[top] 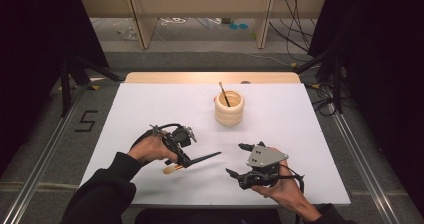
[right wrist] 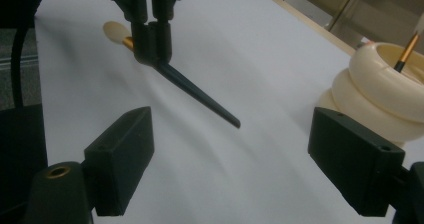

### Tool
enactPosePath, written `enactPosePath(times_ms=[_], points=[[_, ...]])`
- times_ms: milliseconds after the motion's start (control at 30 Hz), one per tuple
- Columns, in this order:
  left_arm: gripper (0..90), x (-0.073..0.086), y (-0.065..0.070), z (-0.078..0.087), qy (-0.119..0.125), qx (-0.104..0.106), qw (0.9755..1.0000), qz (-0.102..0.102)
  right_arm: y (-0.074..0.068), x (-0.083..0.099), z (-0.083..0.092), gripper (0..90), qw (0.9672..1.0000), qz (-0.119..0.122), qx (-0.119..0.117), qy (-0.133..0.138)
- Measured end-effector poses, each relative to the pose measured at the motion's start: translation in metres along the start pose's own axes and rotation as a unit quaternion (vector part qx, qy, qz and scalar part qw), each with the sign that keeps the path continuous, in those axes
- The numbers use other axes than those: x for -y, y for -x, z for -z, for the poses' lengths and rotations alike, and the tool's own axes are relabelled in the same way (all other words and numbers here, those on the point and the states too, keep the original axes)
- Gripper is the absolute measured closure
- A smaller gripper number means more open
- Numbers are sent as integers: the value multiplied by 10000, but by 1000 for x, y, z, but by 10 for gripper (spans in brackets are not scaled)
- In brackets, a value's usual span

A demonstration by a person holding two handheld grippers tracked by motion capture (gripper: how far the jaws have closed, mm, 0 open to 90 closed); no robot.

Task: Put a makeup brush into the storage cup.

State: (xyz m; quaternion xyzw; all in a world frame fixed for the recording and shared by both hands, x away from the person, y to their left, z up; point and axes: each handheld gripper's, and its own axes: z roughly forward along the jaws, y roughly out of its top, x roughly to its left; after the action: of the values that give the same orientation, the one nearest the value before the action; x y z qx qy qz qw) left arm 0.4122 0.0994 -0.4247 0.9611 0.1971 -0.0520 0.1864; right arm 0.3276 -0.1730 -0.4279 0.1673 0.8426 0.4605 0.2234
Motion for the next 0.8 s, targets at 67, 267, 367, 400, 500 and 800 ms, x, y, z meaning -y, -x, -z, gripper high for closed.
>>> enactPosePath(times_ms=[67, 267, 367, 400, 500, 800], points=[[776, -3, 3, 0, -6, 15, 10000, -84, -2, -2, -1, 189, 9999, 101, -60, 36], [776, -13, 9, 1, 45, 134, 9998, -134, -10, -7, -7, 194, 9983, 570, -91, -81], [776, -16, 10, 2, 42, 143, 9997, -209, -14, -9, -10, 203, 9970, 758, -118, -135], [776, -16, 10, 2, 55, 156, 9996, -221, -15, -9, -11, 207, 9965, 805, -133, -152], [776, -16, 12, 3, 25, 196, 9995, -244, -19, -10, -17, 216, 9943, 1027, -176, -237], [776, -22, 19, 5, -5, 196, 9992, -361, -31, -16, -34, 301, 9831, 1749, -304, -455]])
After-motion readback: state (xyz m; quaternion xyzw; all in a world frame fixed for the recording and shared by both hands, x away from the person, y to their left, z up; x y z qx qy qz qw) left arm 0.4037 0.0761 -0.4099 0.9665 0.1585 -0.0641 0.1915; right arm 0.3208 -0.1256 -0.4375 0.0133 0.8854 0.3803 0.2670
